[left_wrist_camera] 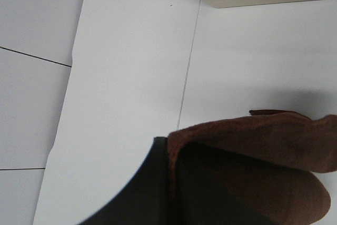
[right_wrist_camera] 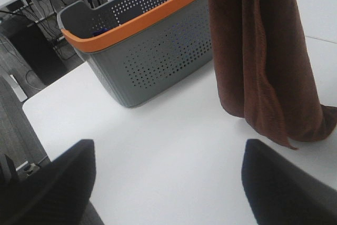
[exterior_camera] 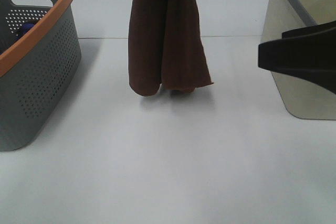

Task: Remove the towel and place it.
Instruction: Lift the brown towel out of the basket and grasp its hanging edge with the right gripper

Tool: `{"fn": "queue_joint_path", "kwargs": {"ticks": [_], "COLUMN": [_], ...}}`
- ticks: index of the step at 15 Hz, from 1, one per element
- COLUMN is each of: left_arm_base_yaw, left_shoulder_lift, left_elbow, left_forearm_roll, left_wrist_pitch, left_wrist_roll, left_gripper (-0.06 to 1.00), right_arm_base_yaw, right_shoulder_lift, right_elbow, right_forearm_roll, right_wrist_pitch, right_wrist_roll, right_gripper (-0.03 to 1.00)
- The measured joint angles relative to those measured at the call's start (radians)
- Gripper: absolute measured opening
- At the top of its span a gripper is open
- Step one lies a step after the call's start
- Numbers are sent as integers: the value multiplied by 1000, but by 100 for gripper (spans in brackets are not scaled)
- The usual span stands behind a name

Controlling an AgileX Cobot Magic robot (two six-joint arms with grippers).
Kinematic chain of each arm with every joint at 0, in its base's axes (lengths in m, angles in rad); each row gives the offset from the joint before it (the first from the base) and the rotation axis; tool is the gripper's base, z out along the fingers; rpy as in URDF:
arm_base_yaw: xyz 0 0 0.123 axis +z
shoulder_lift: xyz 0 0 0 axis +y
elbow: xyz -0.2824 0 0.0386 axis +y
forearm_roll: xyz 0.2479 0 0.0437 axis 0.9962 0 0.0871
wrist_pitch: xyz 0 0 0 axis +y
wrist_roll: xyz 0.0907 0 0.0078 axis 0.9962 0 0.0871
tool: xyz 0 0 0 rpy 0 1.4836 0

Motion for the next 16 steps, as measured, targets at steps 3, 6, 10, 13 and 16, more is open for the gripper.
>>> {"fn": "queue_joint_path", "kwargs": {"ticks": [3, 6, 10, 13, 16], "left_arm_base_yaw": [0, 0, -1, -1, -1], "left_shoulder_lift": [0, 0, 0, 0, 0], "left_elbow": [0, 0, 0, 0, 0], "left_forearm_roll": [-5, -6, -6, -15, -23], "left_wrist_pitch": [0, 0, 25, 37, 35], "left_wrist_roll": [0, 4, 54, 70, 73], "left_gripper": [0, 0, 0, 0, 0], "right_arm_base_yaw": [0, 0, 0, 0, 27], "right_shoulder_lift": [191, 393, 595, 652, 717], "right_elbow": [0, -1, -123, -188, -206], "right_forearm_roll": [173, 350, 379, 381, 380], "right_wrist_pitch": [-21, -41, -58, 20, 41], "right_wrist_roll": [-206, -487, -662, -697, -767], "right_gripper": [76, 76, 76, 76, 76]}}
